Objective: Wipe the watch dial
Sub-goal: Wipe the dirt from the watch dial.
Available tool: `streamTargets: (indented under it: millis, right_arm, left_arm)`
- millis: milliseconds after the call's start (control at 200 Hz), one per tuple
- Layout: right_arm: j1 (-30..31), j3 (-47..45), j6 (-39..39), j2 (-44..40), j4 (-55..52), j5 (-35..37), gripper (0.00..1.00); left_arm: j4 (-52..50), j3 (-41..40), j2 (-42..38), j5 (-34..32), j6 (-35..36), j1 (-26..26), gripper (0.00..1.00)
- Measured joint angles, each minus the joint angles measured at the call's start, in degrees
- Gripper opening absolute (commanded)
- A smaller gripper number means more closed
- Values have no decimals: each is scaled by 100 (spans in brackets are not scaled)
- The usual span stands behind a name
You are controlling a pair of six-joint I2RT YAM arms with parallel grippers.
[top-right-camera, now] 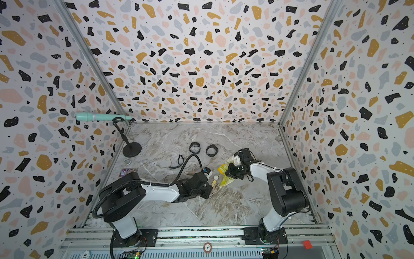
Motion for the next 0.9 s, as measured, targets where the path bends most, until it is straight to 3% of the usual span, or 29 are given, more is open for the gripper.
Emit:
streamTargets:
  millis: [215,526,896]
  right_arm:
    - [439,122,2,-85,7,-70,0]
    - [1040,354,212,442,232,-166,0]
    - [470,61,214,610,507,-365,0]
  left_arm:
    - [0,2,0,0,-4,0,8]
    - [-9,9,7,2,-2,0,8]
    - [-15,13,11,2,20,0,7]
